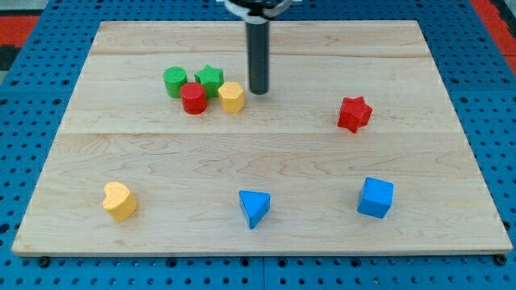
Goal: Move red star diagonally right below yellow hexagon
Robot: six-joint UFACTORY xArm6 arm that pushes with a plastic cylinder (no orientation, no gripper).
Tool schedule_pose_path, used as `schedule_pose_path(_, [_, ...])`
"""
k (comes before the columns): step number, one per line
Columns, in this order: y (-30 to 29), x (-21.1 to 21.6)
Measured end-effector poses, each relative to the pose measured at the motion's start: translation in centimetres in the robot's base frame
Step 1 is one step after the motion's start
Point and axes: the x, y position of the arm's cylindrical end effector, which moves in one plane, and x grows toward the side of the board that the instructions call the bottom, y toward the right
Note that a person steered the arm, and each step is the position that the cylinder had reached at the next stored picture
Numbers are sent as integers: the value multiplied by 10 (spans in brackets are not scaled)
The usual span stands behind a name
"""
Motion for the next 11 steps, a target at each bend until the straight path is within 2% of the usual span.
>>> schedule_pose_path(2, [187, -11])
schedule_pose_path(3, [211, 24])
schedule_pose_path(4, [189, 56])
schedule_pose_path(6, [85, 58])
schedule_pose_path(7, [64, 74])
schedule_pose_path(8, [74, 98])
schedule_pose_path(10, [36, 94])
schedule_pose_path(11, [38, 92])
